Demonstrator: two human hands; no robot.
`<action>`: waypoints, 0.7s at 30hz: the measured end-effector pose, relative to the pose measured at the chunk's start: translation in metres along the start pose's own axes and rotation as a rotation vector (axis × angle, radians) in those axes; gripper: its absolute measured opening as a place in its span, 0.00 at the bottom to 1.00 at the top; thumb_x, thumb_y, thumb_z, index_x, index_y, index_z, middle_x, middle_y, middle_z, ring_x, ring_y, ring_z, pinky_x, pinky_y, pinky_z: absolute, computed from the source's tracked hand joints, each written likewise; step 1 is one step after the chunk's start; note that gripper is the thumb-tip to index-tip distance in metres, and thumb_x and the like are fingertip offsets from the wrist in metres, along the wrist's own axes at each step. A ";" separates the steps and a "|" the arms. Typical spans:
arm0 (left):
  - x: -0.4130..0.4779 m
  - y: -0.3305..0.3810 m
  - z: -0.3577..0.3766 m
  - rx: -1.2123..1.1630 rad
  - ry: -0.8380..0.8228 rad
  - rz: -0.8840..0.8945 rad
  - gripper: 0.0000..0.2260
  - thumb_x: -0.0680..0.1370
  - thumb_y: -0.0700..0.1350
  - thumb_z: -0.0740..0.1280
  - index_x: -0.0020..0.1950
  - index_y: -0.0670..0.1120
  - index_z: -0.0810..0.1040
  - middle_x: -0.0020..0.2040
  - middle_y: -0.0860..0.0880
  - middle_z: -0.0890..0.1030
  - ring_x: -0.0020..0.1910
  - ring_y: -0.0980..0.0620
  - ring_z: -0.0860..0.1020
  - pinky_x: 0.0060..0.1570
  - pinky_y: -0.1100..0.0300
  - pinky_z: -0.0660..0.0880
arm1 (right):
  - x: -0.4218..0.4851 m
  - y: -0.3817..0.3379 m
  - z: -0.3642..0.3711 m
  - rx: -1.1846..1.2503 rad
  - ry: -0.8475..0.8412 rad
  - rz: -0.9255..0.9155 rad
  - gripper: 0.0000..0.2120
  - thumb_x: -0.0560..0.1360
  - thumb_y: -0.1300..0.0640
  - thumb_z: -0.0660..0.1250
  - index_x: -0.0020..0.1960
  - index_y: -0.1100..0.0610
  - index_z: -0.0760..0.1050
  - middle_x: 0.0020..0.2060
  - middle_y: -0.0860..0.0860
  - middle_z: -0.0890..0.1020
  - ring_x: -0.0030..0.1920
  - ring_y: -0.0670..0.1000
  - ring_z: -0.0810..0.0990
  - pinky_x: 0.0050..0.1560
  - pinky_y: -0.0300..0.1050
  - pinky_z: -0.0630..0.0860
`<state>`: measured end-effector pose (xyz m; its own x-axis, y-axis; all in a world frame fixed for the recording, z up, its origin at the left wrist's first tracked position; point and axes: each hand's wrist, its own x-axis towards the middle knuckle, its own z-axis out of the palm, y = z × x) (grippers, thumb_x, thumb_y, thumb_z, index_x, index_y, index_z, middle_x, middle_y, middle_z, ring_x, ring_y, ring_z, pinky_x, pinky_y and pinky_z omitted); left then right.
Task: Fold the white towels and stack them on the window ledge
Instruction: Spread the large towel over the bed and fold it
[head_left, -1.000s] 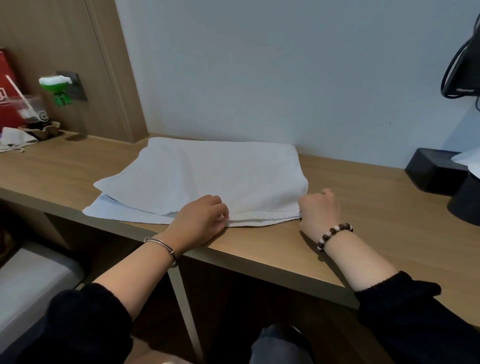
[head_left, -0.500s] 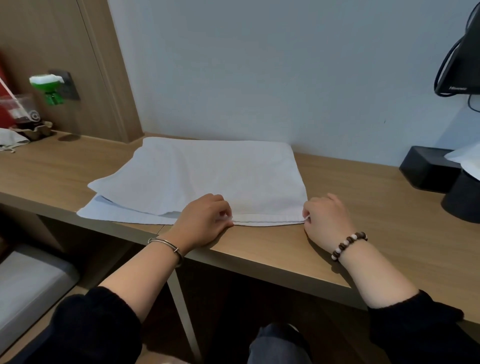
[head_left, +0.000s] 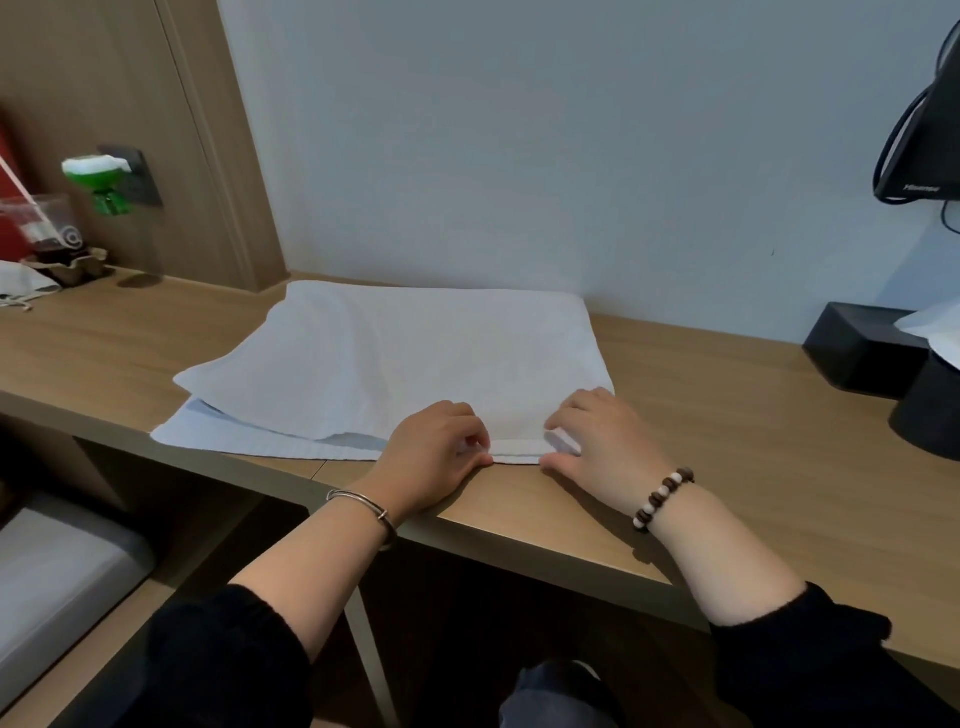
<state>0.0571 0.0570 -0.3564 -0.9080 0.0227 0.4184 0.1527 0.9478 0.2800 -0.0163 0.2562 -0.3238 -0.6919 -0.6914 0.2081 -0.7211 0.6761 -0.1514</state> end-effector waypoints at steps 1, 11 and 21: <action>0.000 0.001 0.000 0.006 -0.002 -0.003 0.05 0.74 0.49 0.71 0.45 0.48 0.81 0.43 0.54 0.77 0.43 0.57 0.70 0.38 0.72 0.62 | 0.005 -0.005 0.003 0.070 -0.019 -0.011 0.17 0.75 0.44 0.66 0.60 0.50 0.76 0.58 0.46 0.75 0.59 0.47 0.70 0.58 0.40 0.67; -0.003 0.007 0.003 -0.009 0.040 0.063 0.07 0.77 0.46 0.66 0.49 0.46 0.83 0.49 0.50 0.81 0.51 0.51 0.76 0.48 0.61 0.70 | 0.017 -0.014 0.012 -0.150 0.012 0.050 0.08 0.78 0.57 0.61 0.52 0.54 0.78 0.52 0.49 0.77 0.53 0.52 0.74 0.51 0.44 0.71; -0.068 -0.060 -0.057 0.084 0.568 -0.306 0.09 0.71 0.31 0.67 0.47 0.40 0.82 0.47 0.46 0.81 0.51 0.48 0.75 0.53 0.58 0.71 | 0.030 -0.054 0.016 -0.175 0.124 0.087 0.14 0.79 0.59 0.56 0.62 0.54 0.72 0.60 0.51 0.73 0.61 0.53 0.69 0.59 0.45 0.67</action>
<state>0.1323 -0.0194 -0.3522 -0.5547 -0.4023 0.7283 -0.1318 0.9068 0.4005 0.0012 0.1944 -0.3251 -0.7335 -0.5992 0.3208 -0.6342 0.7731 -0.0062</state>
